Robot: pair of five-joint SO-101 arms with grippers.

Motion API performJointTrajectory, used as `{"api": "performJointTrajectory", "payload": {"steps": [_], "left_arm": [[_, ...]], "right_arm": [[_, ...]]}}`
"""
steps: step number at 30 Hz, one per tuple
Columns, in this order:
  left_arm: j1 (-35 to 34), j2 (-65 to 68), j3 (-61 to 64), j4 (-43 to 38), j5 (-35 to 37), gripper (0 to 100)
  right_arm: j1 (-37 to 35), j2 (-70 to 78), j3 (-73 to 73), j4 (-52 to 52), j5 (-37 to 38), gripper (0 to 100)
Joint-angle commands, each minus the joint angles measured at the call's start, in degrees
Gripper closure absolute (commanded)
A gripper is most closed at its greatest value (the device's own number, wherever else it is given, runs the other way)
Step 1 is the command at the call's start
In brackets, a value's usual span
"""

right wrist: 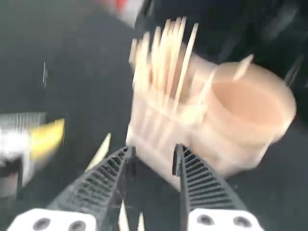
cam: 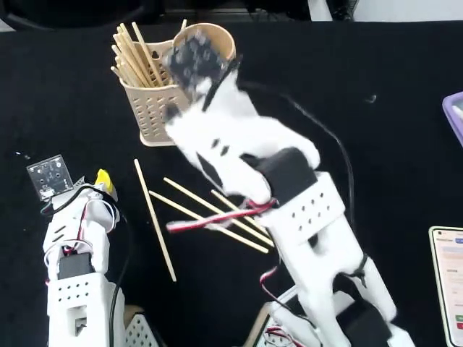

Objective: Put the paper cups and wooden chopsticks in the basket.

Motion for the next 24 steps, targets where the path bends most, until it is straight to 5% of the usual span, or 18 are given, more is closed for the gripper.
{"api": "performJointTrajectory", "payload": {"steps": [1,12,17,24], "left_arm": [[0.31,-0.88,-0.57,-1.05,-0.44,87],[0.66,-0.88,-0.57,-0.97,-0.44,87],[0.66,-0.88,-0.57,-0.7,-0.44,87],[0.66,-0.88,-0.57,-0.7,-0.44,87]], "right_arm": [[2.81,-4.53,10.24,4.57,3.08,86.8],[9.05,-11.3,55.34,-13.27,14.24,86.7],[14.33,-11.21,61.85,-19.87,14.77,80.9],[12.66,-11.21,64.13,-22.24,14.77,79.9]]}}
